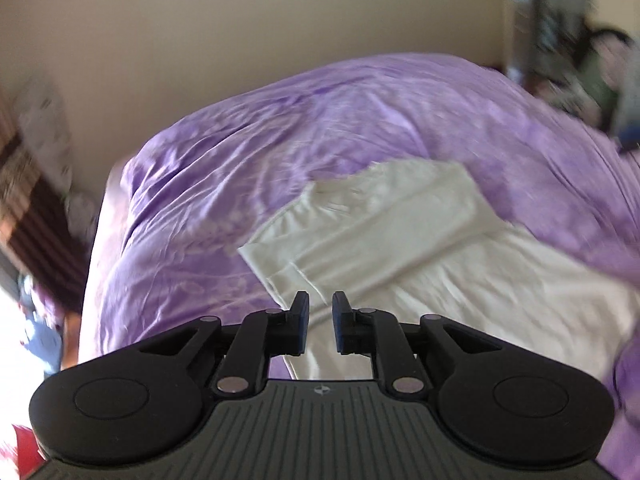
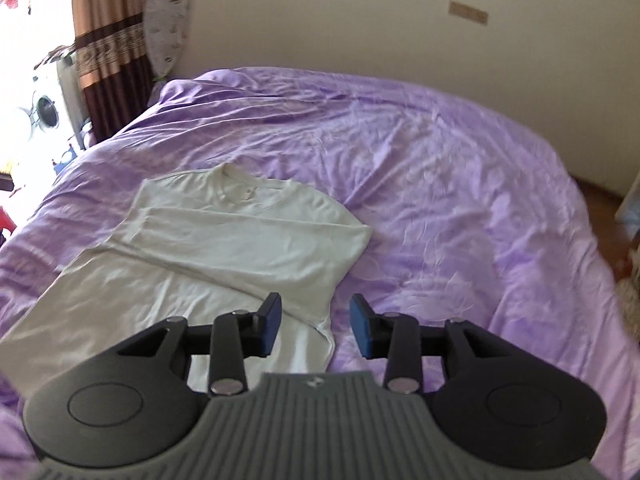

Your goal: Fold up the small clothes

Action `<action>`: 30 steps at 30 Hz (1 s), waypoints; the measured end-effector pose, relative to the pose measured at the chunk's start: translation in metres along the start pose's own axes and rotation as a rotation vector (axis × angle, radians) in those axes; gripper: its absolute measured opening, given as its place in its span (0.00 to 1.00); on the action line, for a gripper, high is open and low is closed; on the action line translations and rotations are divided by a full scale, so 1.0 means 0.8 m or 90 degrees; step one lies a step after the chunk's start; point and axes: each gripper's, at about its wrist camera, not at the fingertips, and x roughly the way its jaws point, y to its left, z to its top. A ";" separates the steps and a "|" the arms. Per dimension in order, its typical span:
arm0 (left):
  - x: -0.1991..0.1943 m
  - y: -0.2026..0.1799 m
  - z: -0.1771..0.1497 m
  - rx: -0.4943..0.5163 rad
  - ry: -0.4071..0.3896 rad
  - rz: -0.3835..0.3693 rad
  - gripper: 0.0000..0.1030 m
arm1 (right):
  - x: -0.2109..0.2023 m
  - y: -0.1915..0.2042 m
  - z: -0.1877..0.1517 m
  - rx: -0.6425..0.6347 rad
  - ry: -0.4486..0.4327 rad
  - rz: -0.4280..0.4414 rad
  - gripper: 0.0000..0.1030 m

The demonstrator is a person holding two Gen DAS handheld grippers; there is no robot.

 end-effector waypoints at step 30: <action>0.068 -0.148 -0.239 0.493 0.268 -0.094 0.66 | 0.004 0.153 -0.205 -0.446 0.191 0.139 0.56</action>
